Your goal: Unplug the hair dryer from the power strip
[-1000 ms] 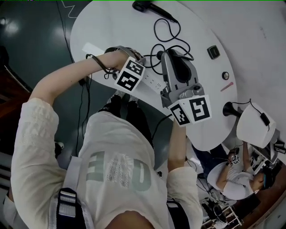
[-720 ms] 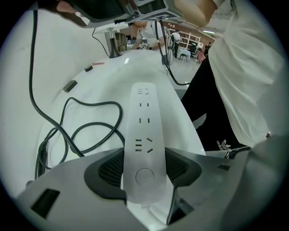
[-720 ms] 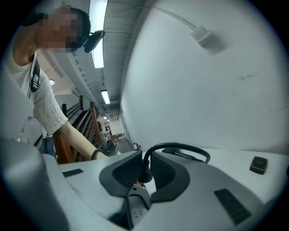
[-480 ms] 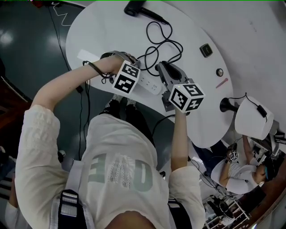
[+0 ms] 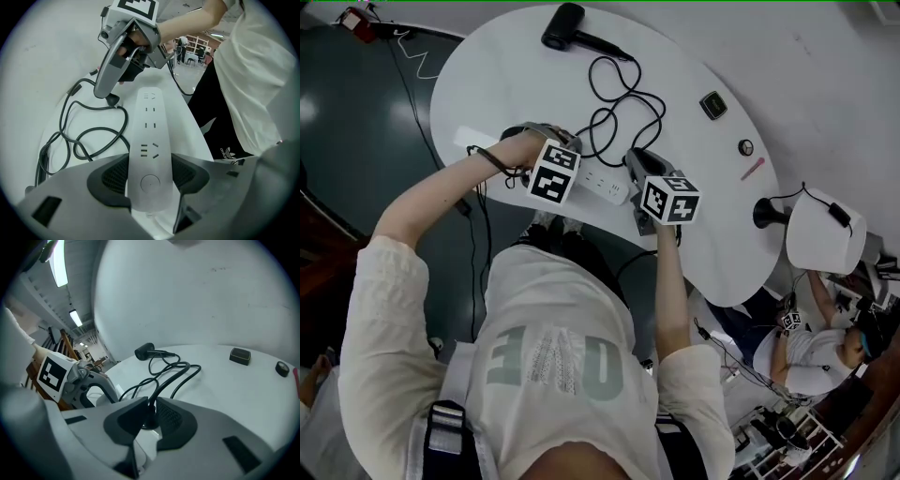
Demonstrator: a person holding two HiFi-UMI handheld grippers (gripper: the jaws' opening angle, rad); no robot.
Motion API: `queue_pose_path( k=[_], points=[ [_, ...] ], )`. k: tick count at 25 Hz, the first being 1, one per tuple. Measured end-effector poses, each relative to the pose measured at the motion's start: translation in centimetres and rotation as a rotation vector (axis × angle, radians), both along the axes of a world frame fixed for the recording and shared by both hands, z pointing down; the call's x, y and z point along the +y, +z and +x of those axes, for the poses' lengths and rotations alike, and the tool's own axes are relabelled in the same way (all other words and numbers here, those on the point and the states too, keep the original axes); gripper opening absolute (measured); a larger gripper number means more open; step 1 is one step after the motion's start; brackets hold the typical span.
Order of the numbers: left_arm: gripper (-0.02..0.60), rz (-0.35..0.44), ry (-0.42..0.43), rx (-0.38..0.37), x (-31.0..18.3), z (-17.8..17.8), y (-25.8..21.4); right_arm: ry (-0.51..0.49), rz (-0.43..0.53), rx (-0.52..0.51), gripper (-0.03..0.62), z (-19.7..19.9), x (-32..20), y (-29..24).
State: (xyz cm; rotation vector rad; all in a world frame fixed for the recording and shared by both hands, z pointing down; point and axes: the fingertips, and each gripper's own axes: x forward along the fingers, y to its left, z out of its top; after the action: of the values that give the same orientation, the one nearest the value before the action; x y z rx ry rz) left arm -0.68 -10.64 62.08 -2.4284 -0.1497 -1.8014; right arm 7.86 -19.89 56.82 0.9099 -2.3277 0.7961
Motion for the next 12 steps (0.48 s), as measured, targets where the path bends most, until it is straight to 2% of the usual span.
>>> queue_pose_path(
  k=[1,4,6,12],
  points=[
    [0.265,0.0,0.0,0.0,0.0,0.0,0.0,0.007,0.003,0.001,0.052,0.1,-0.1,0.0],
    [0.265,-0.001,0.004,0.002,0.1,0.2,0.0,0.044,0.006,0.006,0.127,0.7,-0.3,0.0],
    [0.265,-0.004,0.007,0.003,0.0,0.1,-0.1,0.065,0.013,0.006,0.153,1.0,-0.5,0.0],
    [0.265,-0.008,0.007,-0.01,0.1,0.0,0.0,0.081,0.062,-0.006,0.207,1.4,-0.8,-1.2]
  ],
)
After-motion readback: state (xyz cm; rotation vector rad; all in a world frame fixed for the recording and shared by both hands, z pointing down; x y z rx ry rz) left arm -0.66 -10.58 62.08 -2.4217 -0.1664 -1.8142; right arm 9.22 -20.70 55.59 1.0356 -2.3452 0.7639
